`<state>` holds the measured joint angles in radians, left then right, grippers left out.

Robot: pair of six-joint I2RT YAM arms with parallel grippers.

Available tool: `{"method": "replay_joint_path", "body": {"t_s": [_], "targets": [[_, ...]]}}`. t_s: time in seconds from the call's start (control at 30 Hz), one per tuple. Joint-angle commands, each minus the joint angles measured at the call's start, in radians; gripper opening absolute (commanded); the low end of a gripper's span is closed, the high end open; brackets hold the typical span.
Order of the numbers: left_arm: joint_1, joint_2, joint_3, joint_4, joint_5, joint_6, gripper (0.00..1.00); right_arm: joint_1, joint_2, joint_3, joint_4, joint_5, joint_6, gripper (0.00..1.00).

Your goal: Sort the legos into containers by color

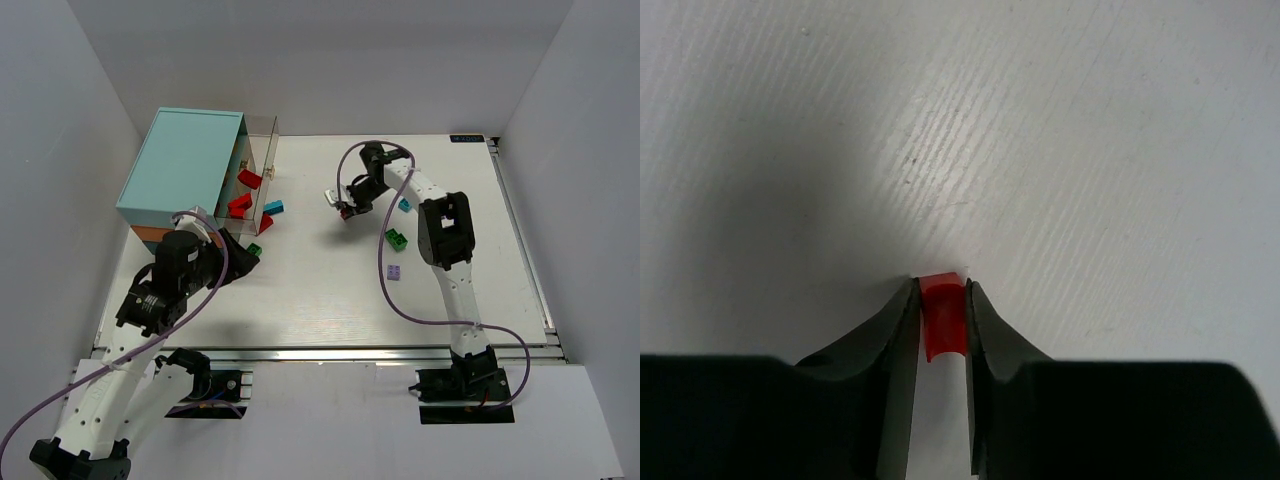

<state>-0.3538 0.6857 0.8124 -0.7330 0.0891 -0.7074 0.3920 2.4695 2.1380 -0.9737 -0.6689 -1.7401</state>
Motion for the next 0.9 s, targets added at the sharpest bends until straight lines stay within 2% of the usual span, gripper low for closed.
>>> {"method": "replay_joint_path", "body": {"t_s": [0.0, 0.07, 0.17, 0.23, 0.27, 0.3, 0.33, 0.4, 0.43, 0.57, 0.77, 0.87], "targets": [[-0.004, -0.008, 0.021, 0.014, -0.003, 0.003, 0.78, -0.002, -0.056, -0.056, -0.08, -0.006, 0.023, 0.03], [-0.004, -0.012, 0.018, 0.012, -0.005, 0.002, 0.78, 0.002, -0.119, -0.055, -0.066, -0.05, 0.071, 0.0], [-0.004, -0.028, 0.004, 0.017, -0.008, -0.006, 0.78, 0.03, -0.231, -0.049, 0.02, -0.185, 0.25, 0.0], [-0.004, -0.035, -0.005, 0.026, -0.006, -0.009, 0.78, 0.041, -0.289, -0.058, 0.132, -0.23, 0.507, 0.0], [-0.004, -0.037, -0.01, 0.035, -0.008, -0.009, 0.77, 0.063, -0.343, -0.062, 0.277, -0.256, 0.73, 0.0], [-0.004, -0.037, -0.012, 0.041, -0.008, -0.01, 0.77, 0.074, -0.366, -0.069, 0.367, -0.259, 0.732, 0.0], [-0.004, -0.04, -0.012, 0.055, -0.008, -0.009, 0.77, 0.09, -0.388, -0.091, 0.456, -0.258, 0.965, 0.0], [-0.004, -0.043, -0.012, 0.069, -0.008, -0.009, 0.77, 0.125, -0.426, -0.105, 0.679, -0.258, 1.155, 0.0], [-0.004, -0.048, -0.01, 0.073, -0.011, -0.009, 0.77, 0.137, -0.431, -0.104, 0.74, -0.25, 1.304, 0.0], [-0.004, -0.055, -0.007, 0.075, -0.023, -0.006, 0.78, 0.195, -0.403, -0.075, 0.961, -0.198, 1.536, 0.0], [-0.004, -0.069, -0.009, 0.075, -0.032, -0.014, 0.78, 0.303, -0.293, 0.051, 1.139, -0.095, 1.712, 0.0], [-0.004, -0.081, -0.007, 0.067, -0.042, -0.017, 0.78, 0.338, -0.251, 0.053, 1.233, -0.042, 1.732, 0.03]]}}
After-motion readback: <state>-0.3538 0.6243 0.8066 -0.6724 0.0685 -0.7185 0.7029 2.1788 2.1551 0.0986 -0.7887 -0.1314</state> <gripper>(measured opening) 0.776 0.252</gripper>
